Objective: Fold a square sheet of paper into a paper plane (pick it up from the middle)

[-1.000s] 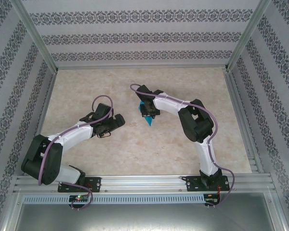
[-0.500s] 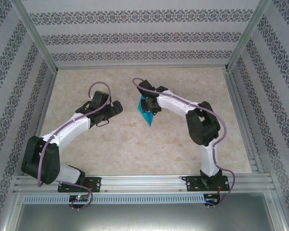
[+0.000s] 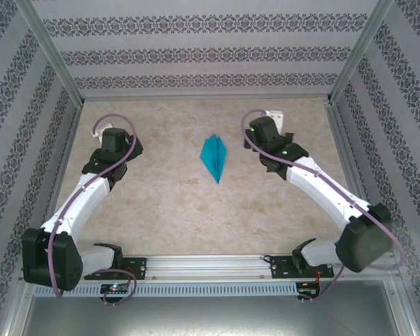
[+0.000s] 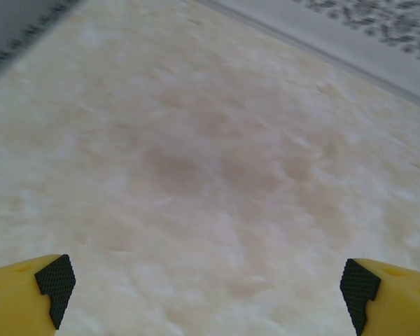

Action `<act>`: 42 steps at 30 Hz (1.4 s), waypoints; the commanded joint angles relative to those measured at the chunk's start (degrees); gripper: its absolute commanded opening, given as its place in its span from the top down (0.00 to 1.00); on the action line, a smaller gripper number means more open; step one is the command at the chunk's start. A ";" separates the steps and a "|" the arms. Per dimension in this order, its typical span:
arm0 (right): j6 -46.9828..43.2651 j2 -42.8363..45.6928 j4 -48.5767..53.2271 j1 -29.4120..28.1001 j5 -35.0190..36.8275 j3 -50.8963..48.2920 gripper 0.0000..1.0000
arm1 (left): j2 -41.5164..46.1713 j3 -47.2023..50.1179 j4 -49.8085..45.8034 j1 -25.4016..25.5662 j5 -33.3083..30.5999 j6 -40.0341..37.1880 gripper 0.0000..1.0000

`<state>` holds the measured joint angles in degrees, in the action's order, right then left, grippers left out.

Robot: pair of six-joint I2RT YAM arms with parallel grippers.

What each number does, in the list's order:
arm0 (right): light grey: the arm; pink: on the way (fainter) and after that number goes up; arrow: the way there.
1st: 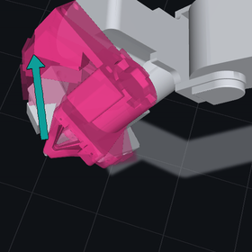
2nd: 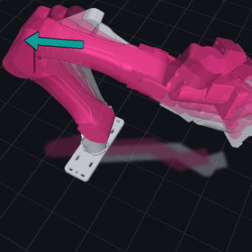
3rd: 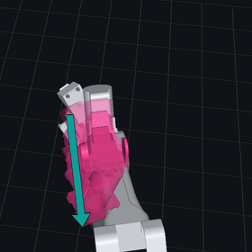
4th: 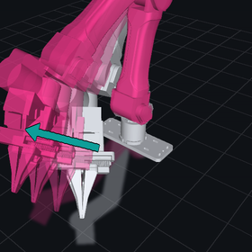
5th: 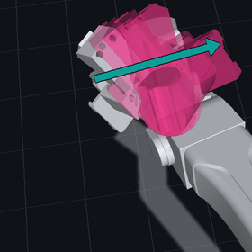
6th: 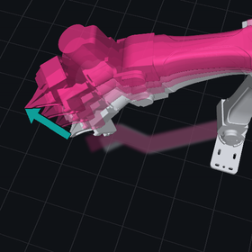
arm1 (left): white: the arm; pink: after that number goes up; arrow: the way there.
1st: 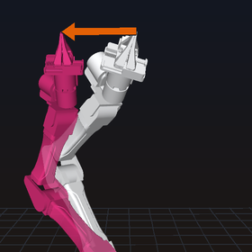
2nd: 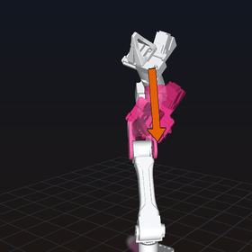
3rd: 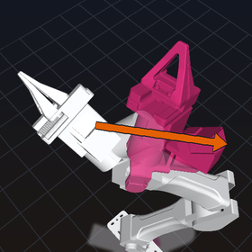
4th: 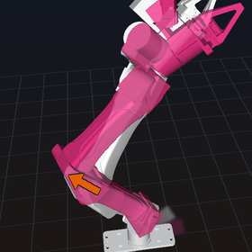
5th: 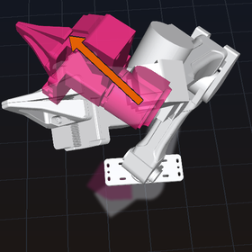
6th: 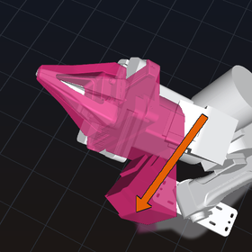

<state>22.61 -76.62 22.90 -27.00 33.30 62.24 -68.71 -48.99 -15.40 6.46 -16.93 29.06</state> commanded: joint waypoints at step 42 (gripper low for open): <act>-21.12 -9.77 -75.18 23.84 -24.50 -40.79 0.02 | -20.72 27.50 67.26 -10.06 26.17 -27.62 0.00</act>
<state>1.50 -85.93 -50.02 -3.84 10.02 20.84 -89.19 -19.18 50.35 -4.54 9.96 3.38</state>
